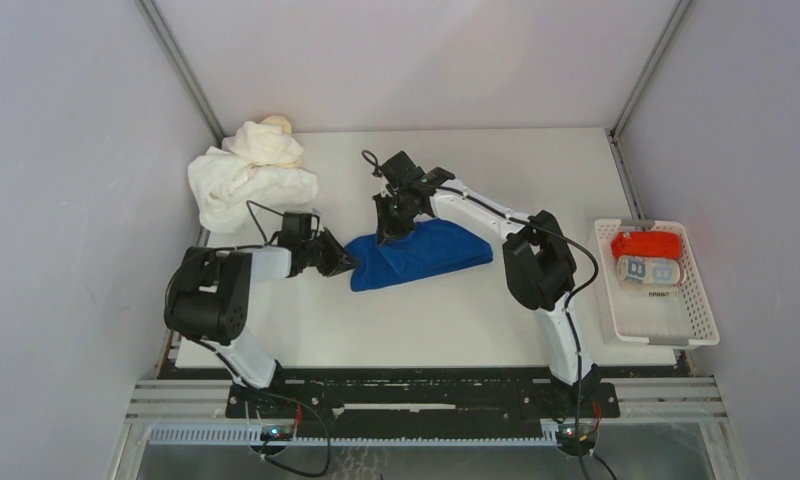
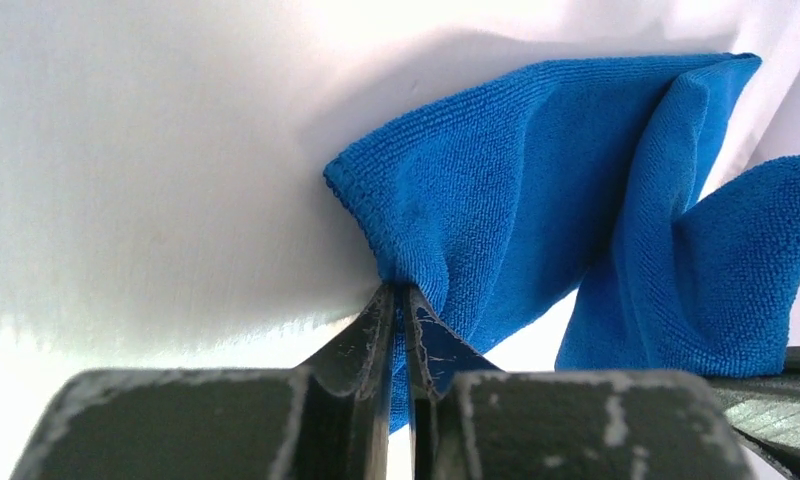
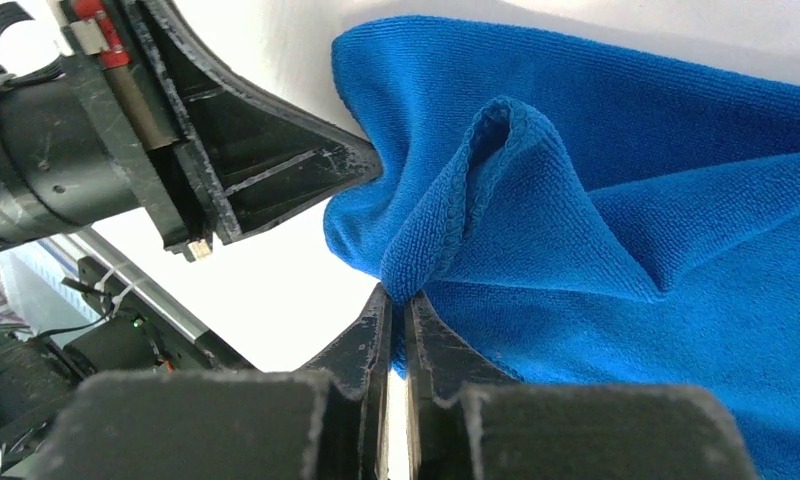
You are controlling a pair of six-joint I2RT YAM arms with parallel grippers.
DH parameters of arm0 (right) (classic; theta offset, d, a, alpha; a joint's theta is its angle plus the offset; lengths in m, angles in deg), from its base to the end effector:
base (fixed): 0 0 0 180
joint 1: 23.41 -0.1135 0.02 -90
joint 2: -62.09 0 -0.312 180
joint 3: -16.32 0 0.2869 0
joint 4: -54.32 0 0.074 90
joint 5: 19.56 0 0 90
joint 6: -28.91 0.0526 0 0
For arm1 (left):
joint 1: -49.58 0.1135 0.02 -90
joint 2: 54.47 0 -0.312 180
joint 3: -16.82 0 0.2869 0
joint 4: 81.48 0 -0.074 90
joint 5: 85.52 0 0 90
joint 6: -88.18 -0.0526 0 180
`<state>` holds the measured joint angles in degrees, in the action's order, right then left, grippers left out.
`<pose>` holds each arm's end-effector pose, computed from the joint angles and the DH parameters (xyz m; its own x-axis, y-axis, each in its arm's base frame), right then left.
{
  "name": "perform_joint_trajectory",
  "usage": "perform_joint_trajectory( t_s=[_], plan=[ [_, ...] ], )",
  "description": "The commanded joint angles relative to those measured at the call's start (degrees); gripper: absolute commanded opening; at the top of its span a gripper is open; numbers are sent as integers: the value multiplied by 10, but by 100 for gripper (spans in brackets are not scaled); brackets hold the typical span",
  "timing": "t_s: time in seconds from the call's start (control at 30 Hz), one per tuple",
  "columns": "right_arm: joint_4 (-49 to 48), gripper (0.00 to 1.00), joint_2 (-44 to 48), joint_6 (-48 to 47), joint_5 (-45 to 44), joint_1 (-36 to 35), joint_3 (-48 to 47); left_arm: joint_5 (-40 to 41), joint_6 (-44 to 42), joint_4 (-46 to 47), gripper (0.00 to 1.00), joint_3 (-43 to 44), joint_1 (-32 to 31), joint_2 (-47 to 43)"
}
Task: Roll the towels
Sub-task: Fold the towel at the center of the board.
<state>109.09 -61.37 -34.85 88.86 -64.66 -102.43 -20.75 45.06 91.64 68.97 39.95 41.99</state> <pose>0.3957 0.3691 0.2435 -0.9109 -0.2409 -0.3352 -0.3830 0.7960 0.4687 0.3281 -0.0784 0.1284 -0.8278 -0.5293 -0.1860 -0.2773 0.6742 -0.6845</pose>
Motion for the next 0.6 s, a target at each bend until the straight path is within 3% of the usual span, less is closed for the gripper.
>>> perform_joint_trajectory(
  t_s=[0.0, 0.27, 0.4, 0.57],
  plan=[
    [-4, 2, 25, 13, -37, -2, -15, 50, -26, -58, 15, -13, -4, -41],
    [-10, 3, 41, 6, -52, 8, 1, 138, -50, -152, 32, 9, -4, -158],
    [-18, 3, 41, 6, -48, 7, 10, 87, -47, -130, 30, 13, -7, -156],
    [-23, 2, 40, 8, -45, 7, 15, 43, -32, -82, 20, 8, -20, -115]
  ],
)
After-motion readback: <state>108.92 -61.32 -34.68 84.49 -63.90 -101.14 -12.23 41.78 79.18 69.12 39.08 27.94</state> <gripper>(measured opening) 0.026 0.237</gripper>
